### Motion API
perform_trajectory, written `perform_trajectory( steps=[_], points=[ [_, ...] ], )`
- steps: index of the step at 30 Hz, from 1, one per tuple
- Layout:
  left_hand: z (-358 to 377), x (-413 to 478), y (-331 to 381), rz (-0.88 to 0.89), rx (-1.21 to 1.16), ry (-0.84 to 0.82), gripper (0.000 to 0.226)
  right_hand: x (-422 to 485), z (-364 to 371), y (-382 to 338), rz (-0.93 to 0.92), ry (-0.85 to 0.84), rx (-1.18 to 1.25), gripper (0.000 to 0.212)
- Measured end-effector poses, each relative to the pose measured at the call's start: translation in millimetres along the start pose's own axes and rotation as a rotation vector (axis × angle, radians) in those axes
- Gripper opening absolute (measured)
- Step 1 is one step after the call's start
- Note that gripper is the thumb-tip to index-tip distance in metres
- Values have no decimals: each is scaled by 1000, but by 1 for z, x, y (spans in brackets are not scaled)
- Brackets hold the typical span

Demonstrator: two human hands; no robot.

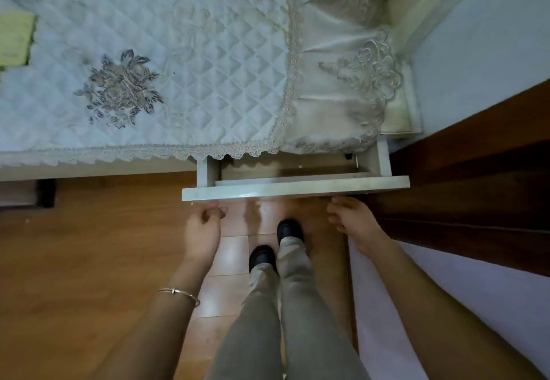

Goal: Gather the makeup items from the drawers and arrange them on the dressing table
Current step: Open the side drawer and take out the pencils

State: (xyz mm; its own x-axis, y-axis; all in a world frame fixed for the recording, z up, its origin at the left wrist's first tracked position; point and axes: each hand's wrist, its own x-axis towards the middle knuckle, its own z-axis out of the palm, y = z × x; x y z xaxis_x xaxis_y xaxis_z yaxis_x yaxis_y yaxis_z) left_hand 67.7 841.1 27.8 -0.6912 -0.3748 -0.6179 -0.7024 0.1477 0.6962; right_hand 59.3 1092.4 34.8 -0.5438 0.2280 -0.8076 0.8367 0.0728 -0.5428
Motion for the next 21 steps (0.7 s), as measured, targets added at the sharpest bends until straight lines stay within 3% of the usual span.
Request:
perform_trajectory(
  steps=[2, 5, 8, 11, 13, 21],
  points=[
    [-12, -27, 8, 226, 79, 80, 16, -21, -8, -4, -218, 58, -273, 27],
    [-24, -51, 32, 557, 217, 179, 21, -55, -18, -20, -589, 195, -444, 18],
    [-23, -40, 51, 774, 524, 53, 36, -62, -25, -41, -822, 310, -595, 22],
    [-16, -27, 56, 768, 830, -105, 56, -46, -30, -49, -761, 238, -866, 34],
    [-14, -24, 56, 770, 906, -118, 55, -40, -30, -43, -693, 189, -1047, 38],
    [-21, -52, 42, 663, 889, -127, 25, -66, -34, -5, -643, 164, -1030, 34]
  ],
)
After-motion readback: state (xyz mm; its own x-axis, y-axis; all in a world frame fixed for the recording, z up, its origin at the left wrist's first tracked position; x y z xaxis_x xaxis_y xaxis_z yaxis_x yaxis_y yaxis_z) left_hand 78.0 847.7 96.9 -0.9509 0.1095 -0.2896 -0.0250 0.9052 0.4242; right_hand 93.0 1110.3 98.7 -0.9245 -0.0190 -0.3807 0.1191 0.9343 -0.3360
